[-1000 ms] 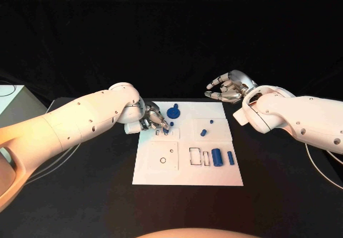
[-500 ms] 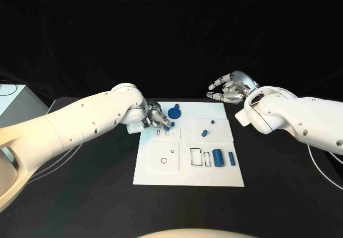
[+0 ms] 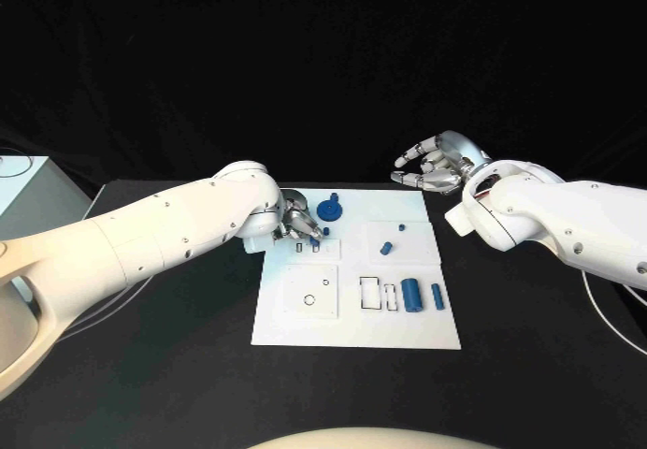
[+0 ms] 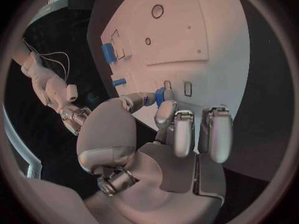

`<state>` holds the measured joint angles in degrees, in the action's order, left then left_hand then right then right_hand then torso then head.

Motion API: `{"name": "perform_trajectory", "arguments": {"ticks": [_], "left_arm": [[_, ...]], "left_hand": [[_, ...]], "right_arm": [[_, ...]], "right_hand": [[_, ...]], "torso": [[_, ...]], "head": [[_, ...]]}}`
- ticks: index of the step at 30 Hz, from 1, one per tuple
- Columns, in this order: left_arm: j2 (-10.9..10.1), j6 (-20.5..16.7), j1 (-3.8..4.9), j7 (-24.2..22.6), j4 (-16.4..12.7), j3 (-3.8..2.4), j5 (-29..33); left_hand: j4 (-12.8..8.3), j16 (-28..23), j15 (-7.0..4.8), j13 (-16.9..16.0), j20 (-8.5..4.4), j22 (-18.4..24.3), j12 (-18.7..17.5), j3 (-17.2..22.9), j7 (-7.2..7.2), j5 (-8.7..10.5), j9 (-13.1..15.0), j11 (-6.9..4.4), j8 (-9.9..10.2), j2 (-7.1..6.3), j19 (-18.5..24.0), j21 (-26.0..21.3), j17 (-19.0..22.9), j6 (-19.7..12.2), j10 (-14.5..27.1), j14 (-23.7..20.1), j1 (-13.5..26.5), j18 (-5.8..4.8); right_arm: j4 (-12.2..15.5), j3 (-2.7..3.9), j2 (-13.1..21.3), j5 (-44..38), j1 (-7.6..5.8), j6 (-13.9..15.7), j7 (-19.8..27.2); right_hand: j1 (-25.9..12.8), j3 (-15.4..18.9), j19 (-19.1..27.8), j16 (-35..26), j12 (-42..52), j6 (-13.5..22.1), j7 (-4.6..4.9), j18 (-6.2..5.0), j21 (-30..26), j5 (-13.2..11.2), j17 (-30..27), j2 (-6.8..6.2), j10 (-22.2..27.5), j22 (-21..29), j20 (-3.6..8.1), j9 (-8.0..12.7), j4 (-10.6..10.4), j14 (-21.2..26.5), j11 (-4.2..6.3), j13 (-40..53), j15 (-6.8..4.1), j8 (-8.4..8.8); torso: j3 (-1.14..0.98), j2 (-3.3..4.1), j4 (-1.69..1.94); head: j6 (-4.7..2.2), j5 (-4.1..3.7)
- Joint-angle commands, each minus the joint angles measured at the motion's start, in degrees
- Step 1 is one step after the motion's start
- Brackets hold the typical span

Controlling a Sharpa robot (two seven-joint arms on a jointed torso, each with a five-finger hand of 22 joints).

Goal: Assemble the parts on the task board

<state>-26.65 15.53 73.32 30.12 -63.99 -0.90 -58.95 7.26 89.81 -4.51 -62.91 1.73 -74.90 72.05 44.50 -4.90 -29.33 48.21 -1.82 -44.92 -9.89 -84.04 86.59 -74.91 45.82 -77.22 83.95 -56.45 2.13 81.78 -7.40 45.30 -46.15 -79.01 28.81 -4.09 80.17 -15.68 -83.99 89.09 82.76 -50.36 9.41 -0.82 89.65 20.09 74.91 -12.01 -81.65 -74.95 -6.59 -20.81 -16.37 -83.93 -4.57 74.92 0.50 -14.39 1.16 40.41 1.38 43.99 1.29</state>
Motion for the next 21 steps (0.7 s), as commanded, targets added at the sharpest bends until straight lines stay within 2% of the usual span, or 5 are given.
{"name": "perform_trajectory", "arguments": {"ticks": [1,8,21], "left_arm": [[0.2,-0.5,-0.08,-0.3,-0.4,0.16,-2.8],[0.0,-0.2,-0.16,0.0,-1.1,0.40,-4.0],[0.0,0.1,-0.27,0.1,-1.3,0.48,-4.5]], "left_hand": [[-8.9,0.2,-0.36,0.0,-0.41,-8.0,0.2,8.5,2.61,-0.22,10.1,-0.03,-0.3,0.70,-1.7,0.4,-15.1,2.8,-0.4,6.0,-0.1,-0.50],[-8.9,0.2,-0.37,0.0,-0.42,-8.0,0.2,8.5,2.62,-0.27,10.1,-0.04,-0.3,0.70,-1.7,0.4,-15.1,2.9,-0.4,6.0,-0.1,-0.50],[-8.9,0.2,-0.38,0.1,-0.43,-8.0,0.1,8.5,2.63,-0.35,10.2,-0.06,-0.3,0.71,-1.7,0.4,-15.1,2.9,-0.4,6.0,-0.1,-0.50]], "right_arm": [[0.1,0.03,0.0,-0.8,0.01,-0.9,0.2],[0.0,0.03,0.0,-0.9,0.02,-1.0,0.1],[0.0,0.03,0.0,-0.7,0.07,-1.3,0.1]], "right_hand": [[-0.5,-0.4,-5.7,-0.2,0.0,0.4,0.08,0.65,-0.3,-0.1,12.5,-0.04,0.3,-14.6,0.39,-0.1,0.0,-5.4,-0.14,6.8,-0.14,-0.29],[-0.5,-0.4,-5.7,-0.2,0.0,0.4,0.08,0.65,-0.3,-0.1,12.5,-0.04,0.3,-14.6,0.39,-0.1,0.0,-5.4,-0.14,6.8,-0.14,-0.29],[-0.6,-0.5,-5.7,-0.2,0.0,0.5,0.09,0.65,-0.3,0.0,12.5,-0.05,0.4,-14.6,0.39,-0.1,-0.1,-5.4,-0.14,6.8,-0.14,-0.31]], "torso": [[0.00,0.02,-0.03],[-0.02,-0.01,0.02],[-0.02,-0.02,0.01]], "head": [[0.17,0.04],[0.29,0.04],[0.47,0.14]]}}
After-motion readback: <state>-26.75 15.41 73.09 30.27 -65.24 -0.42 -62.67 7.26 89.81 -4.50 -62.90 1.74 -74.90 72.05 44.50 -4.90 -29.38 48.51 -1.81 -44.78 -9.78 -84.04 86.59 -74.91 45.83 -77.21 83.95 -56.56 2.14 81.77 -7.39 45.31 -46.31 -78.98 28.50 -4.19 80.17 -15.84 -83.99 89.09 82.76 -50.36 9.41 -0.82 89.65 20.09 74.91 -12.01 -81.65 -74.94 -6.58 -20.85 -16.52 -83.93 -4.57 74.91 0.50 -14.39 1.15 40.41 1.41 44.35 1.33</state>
